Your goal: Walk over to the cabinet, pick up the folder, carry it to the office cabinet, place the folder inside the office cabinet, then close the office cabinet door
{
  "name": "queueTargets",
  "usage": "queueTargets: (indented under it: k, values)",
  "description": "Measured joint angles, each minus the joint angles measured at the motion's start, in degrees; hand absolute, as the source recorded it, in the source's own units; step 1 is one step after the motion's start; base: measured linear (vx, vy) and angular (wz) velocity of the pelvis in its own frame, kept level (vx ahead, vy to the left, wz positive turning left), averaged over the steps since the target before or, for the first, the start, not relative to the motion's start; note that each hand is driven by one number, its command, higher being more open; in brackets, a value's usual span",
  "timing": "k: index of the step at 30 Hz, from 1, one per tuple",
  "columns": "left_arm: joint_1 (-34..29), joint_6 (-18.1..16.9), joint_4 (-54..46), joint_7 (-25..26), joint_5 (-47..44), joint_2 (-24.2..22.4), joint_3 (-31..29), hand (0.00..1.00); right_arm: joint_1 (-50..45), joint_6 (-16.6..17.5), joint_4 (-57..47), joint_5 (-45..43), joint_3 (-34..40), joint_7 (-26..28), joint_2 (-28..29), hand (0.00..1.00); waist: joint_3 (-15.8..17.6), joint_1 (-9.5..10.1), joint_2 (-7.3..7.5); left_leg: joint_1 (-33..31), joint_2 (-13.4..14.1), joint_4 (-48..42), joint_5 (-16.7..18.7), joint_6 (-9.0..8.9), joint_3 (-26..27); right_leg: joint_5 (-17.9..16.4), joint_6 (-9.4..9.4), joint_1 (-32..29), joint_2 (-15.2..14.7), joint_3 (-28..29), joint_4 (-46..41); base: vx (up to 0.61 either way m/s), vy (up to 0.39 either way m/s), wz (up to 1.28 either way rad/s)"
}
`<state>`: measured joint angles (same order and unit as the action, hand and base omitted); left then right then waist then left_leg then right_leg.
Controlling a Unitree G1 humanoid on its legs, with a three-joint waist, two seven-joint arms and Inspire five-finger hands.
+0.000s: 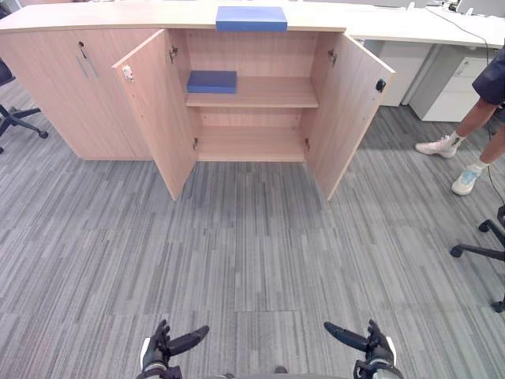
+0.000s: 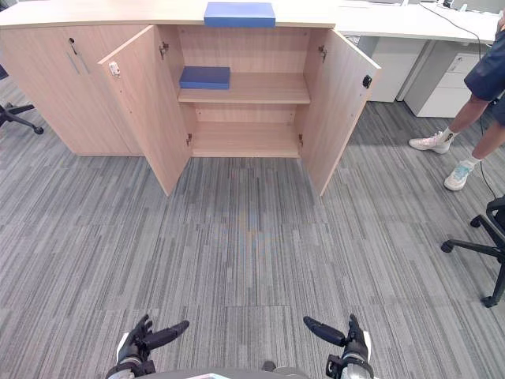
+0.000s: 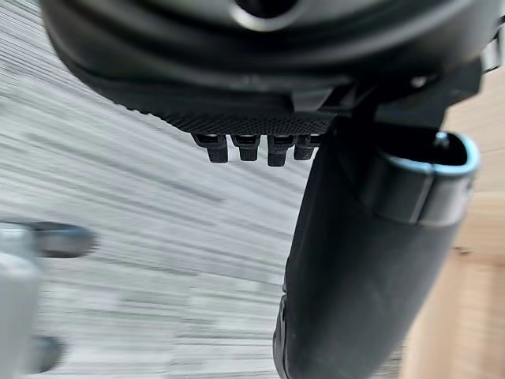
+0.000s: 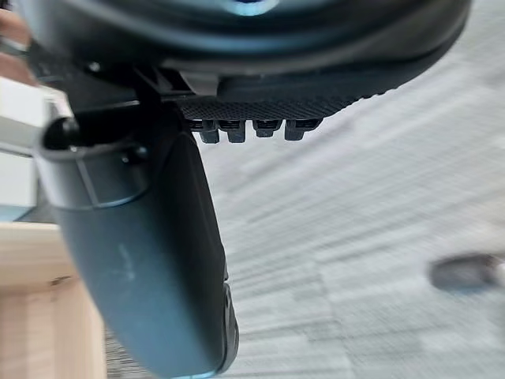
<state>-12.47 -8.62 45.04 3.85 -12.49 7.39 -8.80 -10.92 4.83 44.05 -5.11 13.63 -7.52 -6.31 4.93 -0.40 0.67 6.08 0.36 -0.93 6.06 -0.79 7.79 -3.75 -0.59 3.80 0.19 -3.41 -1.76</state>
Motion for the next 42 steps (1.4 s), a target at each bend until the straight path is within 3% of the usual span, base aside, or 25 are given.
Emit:
queueTargets:
  k: [6,18,21,24,27,29,31,33,34,35,36,37,38,39,41,42]
  values:
    - [-0.6,-0.51,-4.76,-0.24,0.07,0.14,-0.94,1.0,1.39,0.0,-0.66,4.86,-0.07,0.71,-0.48,1.0,0.67,-0.55,-0.68,0.99,-0.06,0.6,0.77,-1.24,0.12,0.11,-0.33,1.14,-0.12,-0.49,0.95,0.08,0.02,0.02]
    - [-2.19,-0.54,-10.55,-0.5,0.1,0.08,0.58,1.0,1.5,-0.02,-4.01,5.14,-0.51,1.41,-1.0,1.0,2.21,-0.73,-1.06,0.27,-0.05,-1.37,2.31,-3.38,0.87,-1.16,-1.77,1.11,-0.59,-0.69,-0.05,0.03,-0.017,0.02]
    - [-2.04,-0.57,-11.27,-0.37,0.06,-0.02,0.9,1.0,2.1,-0.04,-3.97,4.69,-0.58,1.4,-0.99,1.0,2.28,-0.65,-1.13,-1.95,0.11,-4.77,4.84,-2.48,2.04,-2.74,-1.75,-0.2,-0.8,-0.4,-1.43,0.02,-0.01,-0.04]
    - [-1.94,-0.56,-11.42,-0.04,0.03,-0.76,0.91,1.0,4.28,-0.06,-3.76,4.34,-0.59,1.02,-1.3,1.0,2.8,-0.55,-1.95,-5.28,0.63,-9.78,8.09,-0.71,4.1,-4.54,-2.24,-3.34,-0.85,0.88,-4.68,0.03,0.009,-0.28]
    - [-1.83,-0.55,-11.96,0.01,0.0,-1.27,1.47,1.0,5.48,-0.16,-2.82,3.99,-0.79,0.57,-1.53,1.0,3.42,-0.42,-2.39,-5.09,0.09,-11.65,11.8,1.78,5.2,-10.98,-4.63,-12.39,-2.26,0.4,-25.15,0.05,0.072,-0.16]
    - [-1.66,-0.48,-11.87,0.14,0.01,-0.35,2.08,1.0,5.1,-0.19,-2.84,3.99,-2.07,0.48,-1.43,1.0,4.48,-1.14,-2.07,-2.77,-0.82,-11.19,12.81,2.85,3.93,-12.06,-4.26,-19.6,-4.57,-2.58,-40.87,0.21,0.07,0.14]
    - [-1.5,-0.43,-11.83,0.93,0.02,1.35,3.76,1.0,4.24,-0.39,-2.81,3.98,-3.1,0.48,-1.44,1.0,5.24,-1.5,-2.12,0.0,-0.9,-10.12,13.88,2.97,3.17,-14.6,-2.64,-24.28,-5.67,-5.36,-42.63,0.32,0.019,0.3]
    - [0.36,-0.44,-11.5,1.28,0.01,1.72,3.72,1.0,4.55,-0.39,-2.81,3.98,-3.93,0.43,-1.74,1.0,7.32,-2.3,-3.44,3.34,1.12,-7.71,13.9,2.91,1.94,-14.57,-1.82,-27.74,-4.6,-8.33,-38.14,0.42,-0.054,0.41]
    - [2.35,-0.5,-10.91,1.3,0.01,1.75,3.75,1.0,4.79,-0.4,-2.82,3.98,-5.07,0.44,-2.56,1.0,8.36,-2.84,-5.26,4.88,3.98,-5.9,13.78,2.55,0.67,-11.25,-1.12,-31.25,-2.52,-10.28,-30.3,0.45,-0.099,0.52]
    - [3.05,-0.51,-10.84,1.29,0.01,1.92,3.76,1.0,4.84,-0.39,-2.85,3.98,-5.34,0.53,-2.64,1.0,8.53,-3.19,-5.36,5.16,4.68,-5.68,13.68,1.78,0.23,-8.29,-1.23,-32.55,-1.92,-10.65,-25.84,0.6,-0.144,0.66]
    - [3.7,-0.6,-10.83,1.31,0.03,2.37,3.76,1.0,4.67,-0.38,-2.91,3.98,-5.74,0.53,-2.63,1.0,8.72,-3.63,-4.58,6.78,5.08,-5.14,13.9,-0.65,-0.34,-0.23,-0.69,-32.9,-1.69,-10.11,-15.6,0.47,-0.128,0.49]
    - [3.79,-0.62,-10.72,1.28,0.06,2.56,3.88,1.0,4.25,-0.38,-2.93,4.0,-5.85,0.51,-2.69,1.0,8.84,-3.76,-4.2,8.15,5.26,-5.01,14.37,-1.51,-0.63,6.49,0.07,-32.59,-1.58,-9.7,-13.48,0.64,-0.194,0.35]
    - [4.46,-0.56,-9.51,1.22,0.11,1.61,4.1,1.0,4.91,-0.57,-2.58,4.02,-5.62,0.51,-3.65,1.0,9.4,-3.6,-6.08,9.67,7.59,-5.93,14.77,-3.19,-0.8,10.05,2.85,-32.54,-0.4,-10.64,-17.18,0.63,-0.2,0.33]
    - [5.66,-0.55,-8.78,0.93,0.21,1.72,4.49,1.0,6.09,-0.79,-2.76,4.02,-4.99,0.48,-3.11,1.0,9.56,-4.25,-5.29,8.17,7.54,-9.75,11.59,-8.32,-1.28,5.49,3.5,-32.92,-1.82,-10.78,-21.65,0.62,-0.21,0.3]
    - [5.63,-0.56,-8.49,0.81,0.22,0.72,5.43,1.0,6.07,-0.72,-3.51,4.04,-5.1,0.56,-3.32,1.0,9.72,-4.55,-4.73,5.66,7.57,-19.27,5.1,-7.88,-0.83,1.53,3.45,-29.71,-2.62,-11.01,-23.23,0.62,-0.251,0.29]
    - [5.07,-0.6,-8.42,0.63,0.21,-0.42,5.43,1.0,6.01,-0.57,-3.85,4.0,-5.59,0.69,-3.47,1.0,10.27,-4.31,-3.97,1.37,8.5,-32.62,-2.21,-8.41,-0.76,-0.27,3.7,-24.37,-2.76,-10.65,-20.69,0.75,-0.287,0.11]
